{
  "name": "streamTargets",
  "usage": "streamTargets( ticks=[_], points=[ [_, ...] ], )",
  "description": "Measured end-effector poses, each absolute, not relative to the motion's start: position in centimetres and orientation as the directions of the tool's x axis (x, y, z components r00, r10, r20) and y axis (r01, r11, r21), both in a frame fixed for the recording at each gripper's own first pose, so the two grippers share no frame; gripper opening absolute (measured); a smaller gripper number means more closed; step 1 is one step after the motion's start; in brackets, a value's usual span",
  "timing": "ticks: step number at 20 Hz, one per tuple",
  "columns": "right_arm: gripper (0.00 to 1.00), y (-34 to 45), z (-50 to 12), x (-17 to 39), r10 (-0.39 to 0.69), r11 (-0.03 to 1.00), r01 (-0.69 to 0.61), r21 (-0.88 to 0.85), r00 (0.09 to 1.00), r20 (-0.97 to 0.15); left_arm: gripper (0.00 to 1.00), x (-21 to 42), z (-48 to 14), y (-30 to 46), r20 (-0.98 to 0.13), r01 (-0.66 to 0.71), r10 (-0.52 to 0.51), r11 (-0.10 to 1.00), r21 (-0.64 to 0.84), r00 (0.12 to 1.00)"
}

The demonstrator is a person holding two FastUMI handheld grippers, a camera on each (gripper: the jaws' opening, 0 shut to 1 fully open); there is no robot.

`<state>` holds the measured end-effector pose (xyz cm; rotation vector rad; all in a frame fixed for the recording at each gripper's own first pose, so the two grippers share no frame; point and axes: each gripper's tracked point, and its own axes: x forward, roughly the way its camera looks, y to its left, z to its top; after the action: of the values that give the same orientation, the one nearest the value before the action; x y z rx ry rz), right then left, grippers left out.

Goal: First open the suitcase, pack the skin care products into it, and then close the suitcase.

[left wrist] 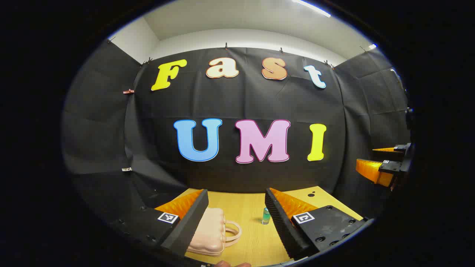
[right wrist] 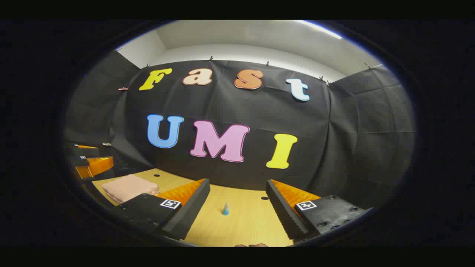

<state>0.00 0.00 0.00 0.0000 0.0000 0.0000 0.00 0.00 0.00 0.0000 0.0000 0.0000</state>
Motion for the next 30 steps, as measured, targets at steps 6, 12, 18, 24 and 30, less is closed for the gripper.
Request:
streamTargets(
  ticks=[6,12,18,24,30],
  points=[
    [0.96,-1.2,-0.2,-0.4,-0.013,1.000,0.013,-0.001,1.000,0.006,0.96,-1.0,-0.2,2.0,0.009,-0.001,0.001,1.000,0.010,1.000],
    [0.96,-2.2,0.9,-0.6,-0.033,0.999,0.033,0.002,0.999,0.041,0.96,-2.6,0.0,1.8,0.033,0.017,-0.018,0.999,0.034,0.999],
    [0.96,-2.1,2.6,-0.2,-0.040,0.999,0.040,0.005,0.997,0.073,0.96,-3.8,-0.5,0.9,0.022,0.047,-0.047,0.999,0.020,0.999],
    [0.96,-1.6,2.1,-0.5,-0.033,0.999,0.034,-0.012,0.997,0.067,0.96,-3.9,-1.0,0.2,0.022,0.067,-0.068,0.997,0.041,0.997],
    [0.96,-1.5,2.0,-0.3,-0.040,0.999,0.040,-0.001,0.997,0.062,0.96,-3.6,-0.9,-0.2,0.021,0.078,-0.079,0.996,0.041,0.997]
  ],
)
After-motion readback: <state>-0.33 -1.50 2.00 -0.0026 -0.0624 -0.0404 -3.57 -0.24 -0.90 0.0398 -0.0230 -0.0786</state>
